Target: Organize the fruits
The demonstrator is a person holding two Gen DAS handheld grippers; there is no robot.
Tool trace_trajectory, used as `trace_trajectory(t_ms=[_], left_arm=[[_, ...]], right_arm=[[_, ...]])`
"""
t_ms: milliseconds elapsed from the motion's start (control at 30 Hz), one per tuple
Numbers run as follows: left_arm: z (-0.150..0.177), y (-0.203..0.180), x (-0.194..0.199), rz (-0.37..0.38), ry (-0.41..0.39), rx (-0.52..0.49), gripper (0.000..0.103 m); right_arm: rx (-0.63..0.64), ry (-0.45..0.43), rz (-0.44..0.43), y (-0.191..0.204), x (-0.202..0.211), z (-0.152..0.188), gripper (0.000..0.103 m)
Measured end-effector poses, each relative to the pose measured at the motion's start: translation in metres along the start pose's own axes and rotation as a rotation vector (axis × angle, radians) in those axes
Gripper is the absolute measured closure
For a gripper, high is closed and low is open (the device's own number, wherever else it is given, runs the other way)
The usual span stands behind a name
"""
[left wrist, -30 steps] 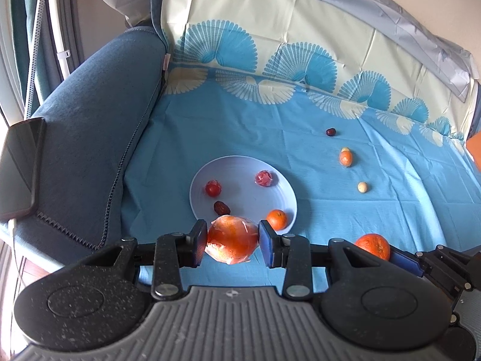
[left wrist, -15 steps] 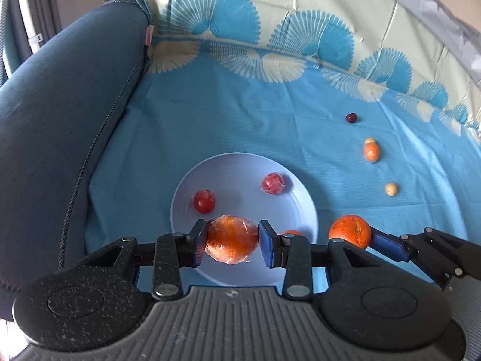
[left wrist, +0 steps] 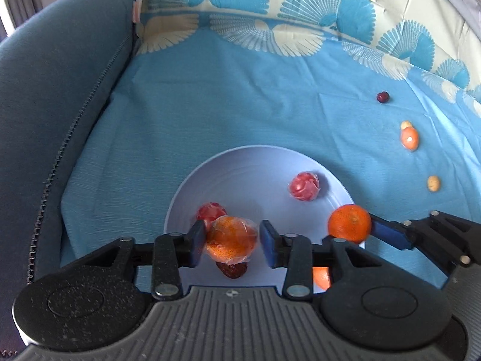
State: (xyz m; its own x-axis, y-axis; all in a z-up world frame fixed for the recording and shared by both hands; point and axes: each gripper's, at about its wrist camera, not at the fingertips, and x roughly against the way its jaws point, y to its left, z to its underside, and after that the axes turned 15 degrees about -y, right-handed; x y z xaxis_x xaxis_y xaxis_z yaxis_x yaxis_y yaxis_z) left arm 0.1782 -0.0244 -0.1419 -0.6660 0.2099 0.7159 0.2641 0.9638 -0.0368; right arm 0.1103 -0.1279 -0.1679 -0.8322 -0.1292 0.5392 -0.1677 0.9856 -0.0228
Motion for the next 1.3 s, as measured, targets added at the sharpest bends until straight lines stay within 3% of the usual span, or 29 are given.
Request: trace_trajectory(t_ms=[33, 100, 167, 333, 533, 700, 1067, 1300], left_arm=[[-0.001, 0.002, 0.002, 0.006, -0.004, 0.004, 0.019], [-0.003, 0.006, 0.014, -0.009, -0.060, 0.010, 0.000], [-0.005, 0.006, 0.030, -0.022, -0.115, -0.008, 0.000], [0.002, 0.002, 0.067, -0.048, -0.114, -0.043, 0.000], [0.027, 0.003, 0.123, -0.048, -0.092, -0.028, 0.000], [0.039, 0.002, 0.166, -0.066, -0.124, -0.021, 0.000], [0.063, -0.003, 0.252, -0.077, -0.241, -0.030, 0.000], [0.069, -0.002, 0.281, -0.086, -0.281, -0.012, 0.000]], right_arm=[[-0.005, 0.006, -0.007, 0.000, -0.003, 0.000, 0.065], [-0.028, 0.020, -0.034, -0.001, -0.004, -0.002, 0.054], [-0.043, 0.006, -0.044, 0.000, 0.004, -0.005, 0.026], [-0.047, -0.001, -0.038, 0.005, 0.046, -0.007, 0.010], [-0.073, 0.020, -0.043, 0.018, 0.112, 0.003, 0.008], [-0.082, -0.005, -0.042, 0.032, 0.158, 0.006, 0.007], [-0.014, -0.147, -0.014, 0.056, 0.233, 0.004, 0.002], [-0.010, -0.219, 0.018, 0.058, 0.266, 0.005, 0.001]])
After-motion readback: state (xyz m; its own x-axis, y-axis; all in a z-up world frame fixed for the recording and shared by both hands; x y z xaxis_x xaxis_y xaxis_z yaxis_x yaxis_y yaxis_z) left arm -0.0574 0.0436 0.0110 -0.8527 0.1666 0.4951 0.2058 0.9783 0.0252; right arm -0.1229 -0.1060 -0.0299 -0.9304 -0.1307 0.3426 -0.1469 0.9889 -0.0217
